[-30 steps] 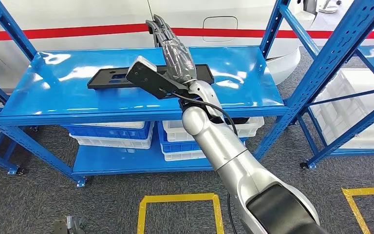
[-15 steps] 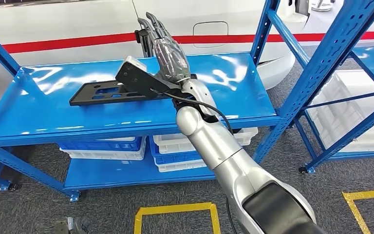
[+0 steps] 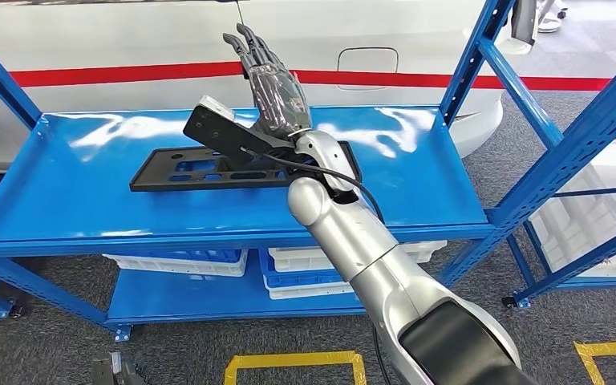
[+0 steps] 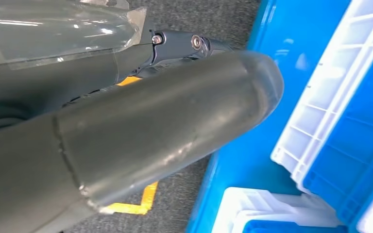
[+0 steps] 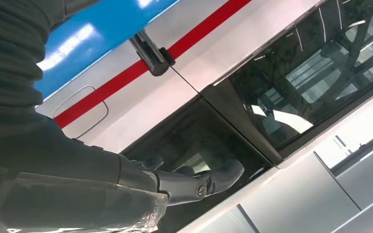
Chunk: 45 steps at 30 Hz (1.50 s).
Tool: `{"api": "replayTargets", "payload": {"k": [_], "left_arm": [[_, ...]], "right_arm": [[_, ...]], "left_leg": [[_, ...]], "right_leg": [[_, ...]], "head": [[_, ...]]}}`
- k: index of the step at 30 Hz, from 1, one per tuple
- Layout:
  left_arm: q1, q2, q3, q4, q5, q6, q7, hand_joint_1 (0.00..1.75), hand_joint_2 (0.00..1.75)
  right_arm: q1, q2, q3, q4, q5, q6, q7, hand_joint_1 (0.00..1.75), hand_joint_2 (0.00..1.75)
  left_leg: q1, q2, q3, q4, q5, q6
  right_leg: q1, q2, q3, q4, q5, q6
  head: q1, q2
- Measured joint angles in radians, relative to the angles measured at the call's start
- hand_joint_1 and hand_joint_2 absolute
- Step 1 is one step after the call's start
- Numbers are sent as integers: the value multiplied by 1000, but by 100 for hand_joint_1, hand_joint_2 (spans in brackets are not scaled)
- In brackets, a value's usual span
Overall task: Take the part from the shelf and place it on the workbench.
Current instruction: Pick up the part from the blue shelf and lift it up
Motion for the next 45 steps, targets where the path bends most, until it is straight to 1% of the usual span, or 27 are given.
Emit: {"api": "replayTargets", "payload": {"k": [1, 2, 3, 4, 6, 8, 10, 11, 12, 13, 14, 15, 17, 18, 22, 23, 24, 26, 27, 28, 29, 31, 33, 34, 36, 39, 45], "left_arm": [[0, -1, 0, 0, 0, 0, 0, 0, 0], [-1, -1, 0, 0, 0, 0, 0, 0, 0], [-2, -2, 0, 0, 0, 0, 1, 0, 0], [-2, -2, 0, 0, 0, -1, 1, 0, 0], [-5, -2, 0, 0, -3, -2, 2, 0, 0], [-7, -3, 0, -1, -8, -4, 4, 0, 0], [-8, -4, 0, -1, -12, -6, 7, 0, 0], [-7, -4, 0, -1, -13, -7, 8, 0, 0], [-7, -4, 0, 0, -14, -7, 10, 0, 0], [-6, -4, 0, 0, -14, -5, 13, 0, 0], [-6, -4, 0, 0, -16, -2, 19, 0, 0], [-6, -4, 0, 0, -18, 1, 34, 0, 0], [-5, -3, -1, 8, -38, 30, 102, 0, 0], [-3, -2, -3, 13, -52, 59, 153, 0, 0], [16, 1, -10, 32, -101, 170, 385, 0, 0], [22, 2, -12, 35, -116, 188, 437, 0, 0], [31, 4, -17, 40, -137, 207, 487, 0, 0], [52, 6, -44, 54, -204, 248, 611, 0, 0], [65, 7, -66, 61, -244, 267, 695, 0, 0], [78, 8, -89, 66, -281, 281, 783, 0, 0], [92, 8, -110, 71, -314, 291, 877, 0, 0], [112, 6, -144, 79, -354, 276, 1052, 0, 0], [122, 3, -174, 93, -374, 244, 1221, 0, 0], [123, 1, -184, 102, -376, 234, 1275, 0, 0], [125, -1, -196, 125, -372, 225, 1317, 0, 0], [122, -6, -204, 162, -350, 214, 1322, 0, 0], [119, -13, -204, 196, -333, 206, 1323, 0, 0]], "right_arm": [[0, -1, 0, 0, 0, 0, 0, 0, 175], [0, -1, 1, 0, 0, 0, 1, 0, 175], [0, -1, 2, 0, 1, 0, 2, 0, 175], [0, 0, 2, 0, 2, 0, 3, 0, 175], [0, 0, 2, -5, 7, 0, 7, 0, 175], [1, 1, 2, -14, 15, 0, 10, 0, 175], [6, 0, 2, -20, 20, 1, 12, 0, 175], [10, 0, 2, -23, 21, 1, 12, 0, 175], [15, 0, 2, -25, 22, 2, 13, 0, 175], [19, 0, 2, -27, 23, 2, 13, 0, 175], [21, -1, 2, -29, 24, 2, 14, 0, 175], [23, -1, 2, -31, 25, 2, 14, 0, 175], [26, -3, 2, -35, 26, 2, 13, 0, 175], [29, -4, 2, -37, 26, 2, 12, 0, 175], [40, -11, 2, -57, 23, 2, 4, 0, 175], [41, -13, 2, -64, 21, 2, 2, 0, 175], [42, -15, 2, -70, 18, 2, -1, 0, 175], [51, -22, 2, -76, 8, 5, -8, 0, 175], [60, -27, 3, -78, 0, 7, -13, 0, 175], [67, -30, 3, -79, -8, 10, -18, 0, 175], [73, -33, 3, -80, -17, 12, -25, 0, 175], [75, -33, 6, -80, -31, 16, -43, 0, 175], [76, -30, 20, -80, -42, 20, -62, 0, 175], [79, -26, 29, -80, -45, 21, -70, 0, 175], [84, -16, 46, -80, -46, 21, -77, 0, 175], [86, -5, 73, -80, -57, 27, -85, 0, 175], [93, 1, 111, -80, -66, 38, -88, 0, 175]], "left_leg": [[-2, -1, 11, 1, -10, -4], [-3, -2, 19, 0, -20, -9], [-5, -2, 25, 2, -26, -15], [-7, -3, 28, 4, -30, -20], [-4, 1, 27, 24, -36, -29], [1, 6, -14, 99, -53, -39], [6, 8, -100, 221, -92, -50], [9, 8, -142, 267, -112, -56], [11, 8, -171, 284, -121, -60], [14, 9, -181, 266, -109, -63], [17, 9, -175, 215, -72, -65], [19, 11, -158, 144, -13, -65], [18, 14, -128, 36, 71, -58], [15, 14, -122, 15, 90, -52], [9, 14, -109, 9, 88, -27], [9, 14, -104, 6, 86, -21], [9, 14, -100, 3, 83, -15], [7, 13, -96, 3, 76, -7], [6, 11, -93, 3, 72, -4], [5, 10, -88, 3, 68, -4], [4, 9, -83, 3, 64, -5], [2, 7, -75, 5, 57, -10], [-3, 3, -72, 10, 45, -14], [-5, 0, -72, 13, 39, -11], [-2, 0, -70, 16, 32, -9], [4, 3, -65, 11, 35, -21], [9, 4, -60, 7, 35, -28]], "right_leg": [[1, -2, 19, -66, 38, -2], [3, -3, 36, -112, 64, -10], [5, -4, 43, -134, 77, -21], [4, -4, 50, -136, 76, -34], [-5, -1, 71, -143, 81, -50], [-11, 0, 94, -147, 74, -64], [-10, 0, 108, -147, 60, -72], [-10, 2, 115, -147, 52, -72], [-10, 4, 122, -147, 44, -71], [-11, 7, 132, -146, 36, -69], [-12, 8, 145, -146, 27, -65], [-12, 9, 153, -145, 17, -61], [-8, 11, 169, -141, -2, -49], [-6, 11, 171, -140, -10, -42], [-2, 7, 169, -130, -34, -19], [-2, 3, 153, -98, -49, -17], [-4, 0, 122, -42, -70, -18], [-6, -1, 33, 103, -110, -22], [-7, -1, -5, 154, -117, -20], [-7, -1, -24, 165, -107, -15], [-7, -1, -22, 134, -81, -8], [-7, -2, 24, -5, -10, 1], [-10, -2, 65, -108, 40, -6], [-11, -2, 74, -126, 49, -11], [-12, -1, 79, -128, 55, -17], [-5, 1, 80, -128, 54, -24], [-1, 3, 81, -127, 51, -30]], "head": [[-1, 0], [-1, 0], [-1, 0], [-1, 0], [-2, 0], [-6, 0], [-7, 0], [-7, 0], [-7, 0], [-7, 0], [-7, 0], [-7, 0], [-7, 0], [-7, 0], [-5, 0], [-4, 0], [-3, 0], [0, 0], [1, 0], [1, 0], [1, 0], [2, 0], [1, 0], [0, 0], [-3, 0], [-3, 0], [-3, 0]]}}
